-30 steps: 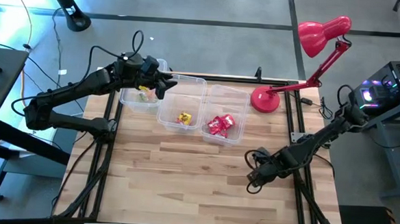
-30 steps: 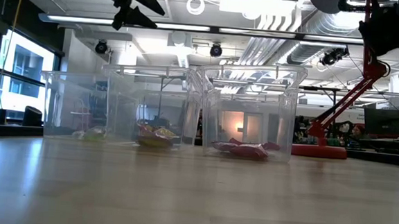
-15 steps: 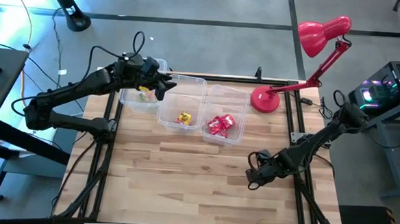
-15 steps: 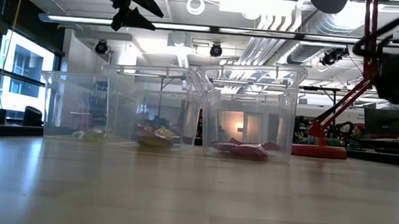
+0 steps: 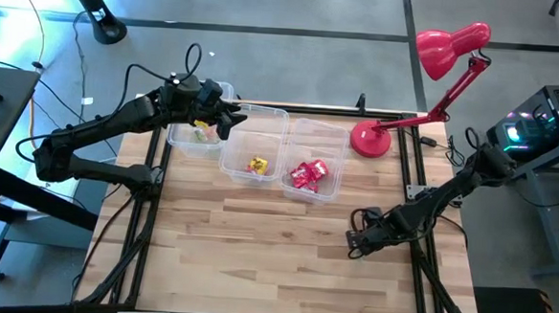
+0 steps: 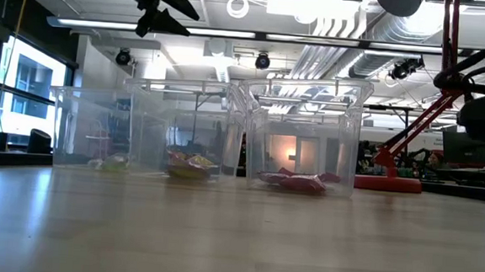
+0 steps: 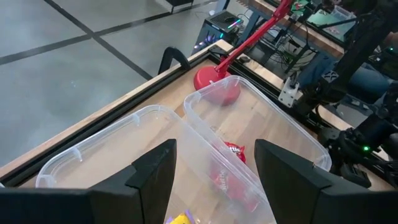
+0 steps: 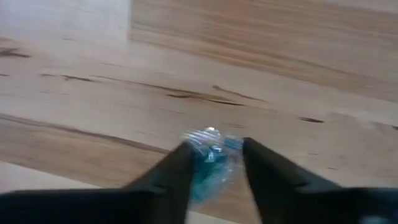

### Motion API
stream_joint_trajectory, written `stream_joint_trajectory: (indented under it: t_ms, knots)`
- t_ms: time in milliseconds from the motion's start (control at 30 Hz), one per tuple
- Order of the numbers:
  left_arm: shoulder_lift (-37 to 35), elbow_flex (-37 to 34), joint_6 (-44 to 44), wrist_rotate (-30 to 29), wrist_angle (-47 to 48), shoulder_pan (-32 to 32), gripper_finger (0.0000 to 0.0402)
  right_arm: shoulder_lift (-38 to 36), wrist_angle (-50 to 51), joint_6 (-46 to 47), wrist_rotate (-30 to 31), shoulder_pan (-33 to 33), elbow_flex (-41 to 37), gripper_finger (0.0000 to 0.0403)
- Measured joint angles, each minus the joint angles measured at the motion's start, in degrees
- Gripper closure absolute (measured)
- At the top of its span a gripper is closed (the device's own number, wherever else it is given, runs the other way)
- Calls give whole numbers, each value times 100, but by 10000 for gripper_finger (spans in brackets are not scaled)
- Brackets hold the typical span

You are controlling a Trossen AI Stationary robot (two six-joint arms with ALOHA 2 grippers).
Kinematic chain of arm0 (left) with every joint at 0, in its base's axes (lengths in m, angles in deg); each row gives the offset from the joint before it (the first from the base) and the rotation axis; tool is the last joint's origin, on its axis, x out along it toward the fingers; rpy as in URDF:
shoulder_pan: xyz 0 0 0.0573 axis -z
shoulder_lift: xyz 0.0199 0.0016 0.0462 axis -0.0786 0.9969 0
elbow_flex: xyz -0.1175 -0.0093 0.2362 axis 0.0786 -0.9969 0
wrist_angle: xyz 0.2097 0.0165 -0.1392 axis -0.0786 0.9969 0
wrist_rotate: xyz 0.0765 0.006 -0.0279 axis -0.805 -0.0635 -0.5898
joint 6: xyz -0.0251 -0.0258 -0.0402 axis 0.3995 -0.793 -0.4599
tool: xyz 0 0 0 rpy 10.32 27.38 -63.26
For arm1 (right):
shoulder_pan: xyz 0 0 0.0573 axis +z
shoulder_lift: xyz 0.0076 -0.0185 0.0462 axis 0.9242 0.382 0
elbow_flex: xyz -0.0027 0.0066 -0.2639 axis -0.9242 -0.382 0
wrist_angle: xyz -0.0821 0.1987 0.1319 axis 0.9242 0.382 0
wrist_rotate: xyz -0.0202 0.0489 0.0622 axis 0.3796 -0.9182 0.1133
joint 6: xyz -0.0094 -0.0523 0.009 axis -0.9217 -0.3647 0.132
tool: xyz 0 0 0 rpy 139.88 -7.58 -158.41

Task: Sort candy
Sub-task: Put the blue gummy into the left transparent bin

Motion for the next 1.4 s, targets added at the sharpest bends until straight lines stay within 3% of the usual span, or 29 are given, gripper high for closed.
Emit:
stream_joint_trajectory:
  t_ms: [100,167,300,433,567,700,833,933,1133,1267,1400]
  knots:
    - [0,0,0,0,0,0,190,4,81,-2,-53,3,-9,349]
    - [0,0,-1,0,-2,0,190,4,108,-4,-61,7,-9,385]
    - [-22,-2,-97,90,-337,0,190,24,332,-28,-82,7,130,375]
    - [-119,-7,-434,510,-1374,0,190,-20,1132,-451,57,-29,800,390]
    - [-153,0,-374,982,-2490,183,190,-33,2058,-1015,959,-146,1919,393]
    - [-72,0,502,950,-2543,625,190,-37,2614,-1824,2459,-333,3199,397]
    - [217,0,633,775,-2596,1080,190,-44,2417,-3173,4028,-654,4350,399]
    - [530,0,850,715,-2868,1450,190,-42,1729,-4661,4536,-998,4955,399]
    - [1168,32,348,812,-3754,1948,190,-39,-220,-7496,4594,-1616,5311,401]
    - [1423,259,-148,1173,-3991,2102,190,-12,-962,-8196,4192,-1923,5305,402]
    - [1636,397,-107,1136,-4000,2198,190,173,-1366,-8575,3722,-2055,5302,402]
